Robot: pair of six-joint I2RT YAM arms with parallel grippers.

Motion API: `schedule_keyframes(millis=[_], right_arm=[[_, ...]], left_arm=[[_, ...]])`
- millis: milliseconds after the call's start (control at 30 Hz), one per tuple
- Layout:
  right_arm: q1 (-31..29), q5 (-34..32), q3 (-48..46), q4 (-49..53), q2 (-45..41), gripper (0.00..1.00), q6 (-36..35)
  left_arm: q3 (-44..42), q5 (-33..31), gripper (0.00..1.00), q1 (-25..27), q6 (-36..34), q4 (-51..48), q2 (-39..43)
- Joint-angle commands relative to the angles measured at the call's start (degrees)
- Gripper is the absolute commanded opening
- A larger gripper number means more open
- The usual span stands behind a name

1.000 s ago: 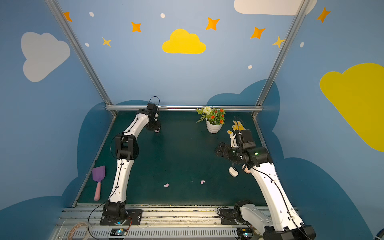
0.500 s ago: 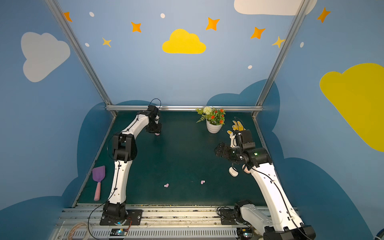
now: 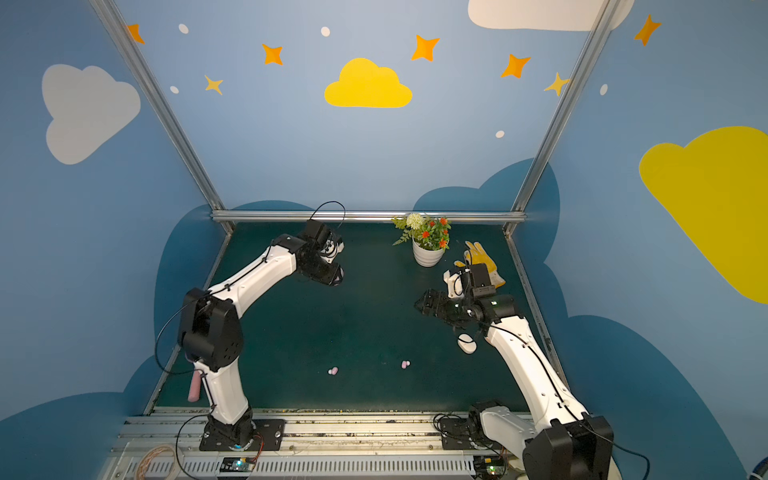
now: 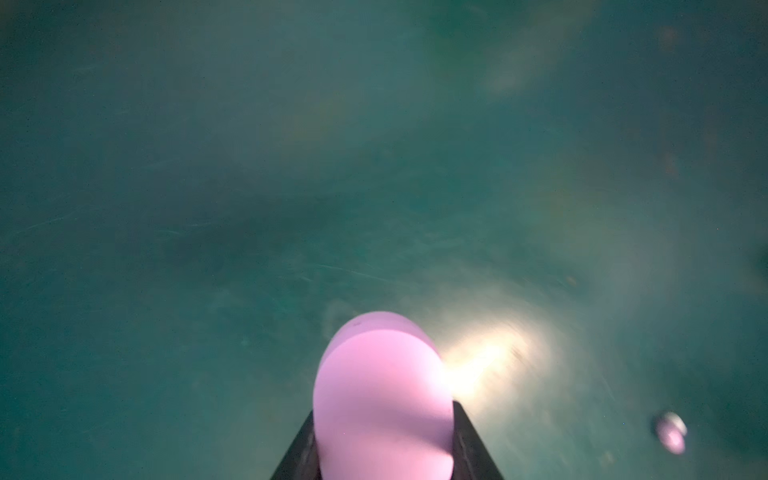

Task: Insert the wireless bluetooth earbuds into the charging case
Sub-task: 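Lift the pink case with the left gripper and carry it toward the right gripper, then close the right gripper on the pink case while the left keeps holding it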

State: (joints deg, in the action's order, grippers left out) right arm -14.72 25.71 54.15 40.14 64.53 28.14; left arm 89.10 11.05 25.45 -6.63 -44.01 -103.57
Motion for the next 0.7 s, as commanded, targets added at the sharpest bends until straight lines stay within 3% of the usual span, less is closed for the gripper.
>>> schedule_keyframes(millis=[0,200,433,667], right_arm=[[0.22,6.99,-2.28,-6.18,0.40,0.96,0.26],[0.49,14.38,-7.21,-11.54,0.15,0.96,2.56],[0.75,22.51,-10.81,-13.83,-0.07,0.91,3.73],[0.48,28.24,-13.13,-19.55,-0.20,0.72,5.90]], left_arm=[[-4.54,1.51,0.18,3.01,-4.59,3.52,4.66],[-11.44,-1.82,0.17,11.58,-9.69,6.48,9.95],[-16.52,-0.11,0.17,21.92,-12.84,11.41,16.08],[-16.00,2.99,0.18,25.95,-14.46,10.64,15.95]])
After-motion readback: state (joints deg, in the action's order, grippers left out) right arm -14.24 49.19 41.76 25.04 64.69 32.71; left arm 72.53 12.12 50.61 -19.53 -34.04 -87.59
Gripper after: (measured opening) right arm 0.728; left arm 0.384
